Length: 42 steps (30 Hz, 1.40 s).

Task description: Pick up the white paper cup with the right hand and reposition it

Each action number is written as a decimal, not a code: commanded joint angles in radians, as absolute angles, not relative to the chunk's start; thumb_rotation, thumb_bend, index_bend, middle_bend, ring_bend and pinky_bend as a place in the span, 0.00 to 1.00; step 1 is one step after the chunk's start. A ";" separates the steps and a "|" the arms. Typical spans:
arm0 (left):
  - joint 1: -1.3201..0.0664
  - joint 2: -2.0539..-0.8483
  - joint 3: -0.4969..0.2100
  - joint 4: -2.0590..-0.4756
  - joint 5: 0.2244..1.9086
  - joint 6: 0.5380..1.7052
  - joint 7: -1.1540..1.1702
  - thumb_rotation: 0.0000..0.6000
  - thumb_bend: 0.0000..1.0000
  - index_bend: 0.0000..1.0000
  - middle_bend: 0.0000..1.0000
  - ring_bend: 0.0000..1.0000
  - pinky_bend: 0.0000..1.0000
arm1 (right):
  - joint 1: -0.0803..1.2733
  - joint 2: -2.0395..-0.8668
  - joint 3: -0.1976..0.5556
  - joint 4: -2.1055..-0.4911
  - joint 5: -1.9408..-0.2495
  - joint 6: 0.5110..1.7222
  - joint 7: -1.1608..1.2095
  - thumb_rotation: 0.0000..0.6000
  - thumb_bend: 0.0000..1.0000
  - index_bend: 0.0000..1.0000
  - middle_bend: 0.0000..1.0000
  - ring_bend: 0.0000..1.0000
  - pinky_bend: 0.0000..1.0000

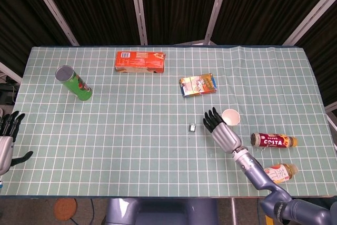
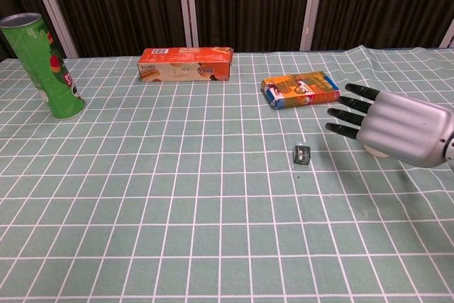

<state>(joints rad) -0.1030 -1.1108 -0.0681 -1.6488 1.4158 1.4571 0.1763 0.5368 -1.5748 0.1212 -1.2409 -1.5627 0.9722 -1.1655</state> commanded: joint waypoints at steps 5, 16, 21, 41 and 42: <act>-0.104 -1.107 -0.071 -1.648 1.410 1.456 0.169 1.00 0.00 0.00 0.00 0.00 0.00 | 0.560 -1.618 0.148 -1.165 -1.447 0.933 -1.278 1.00 0.00 0.00 0.00 0.00 0.00; -0.110 -1.109 -0.068 -1.642 1.414 1.446 0.163 1.00 0.00 0.00 0.00 0.00 0.00 | 0.589 -1.650 0.115 -1.100 -1.435 0.960 -1.315 1.00 0.04 0.05 0.15 0.00 0.02; -0.112 -1.110 -0.067 -1.638 1.417 1.445 0.158 1.00 0.00 0.00 0.00 0.00 0.00 | 0.601 -1.661 0.093 -1.062 -1.477 0.995 -1.254 1.00 0.19 0.23 0.39 0.19 0.22; -0.109 -1.092 -0.054 -1.653 1.443 1.448 0.129 1.00 0.00 0.00 0.00 0.00 0.00 | 0.554 -1.434 0.075 -1.463 -1.523 1.124 -0.493 1.00 0.19 0.27 0.43 0.25 0.34; -0.109 -1.091 -0.053 -1.655 1.444 1.449 0.128 1.00 0.00 0.00 0.00 0.00 0.00 | 0.552 -1.426 0.072 -1.481 -1.524 1.124 -0.440 1.00 0.19 0.27 0.43 0.25 0.34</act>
<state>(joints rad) -0.1091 -1.0916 -0.0535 -1.6537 1.4435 1.4485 0.1286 0.5772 -1.5122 0.0808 -1.3230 -1.5331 1.1178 -0.6935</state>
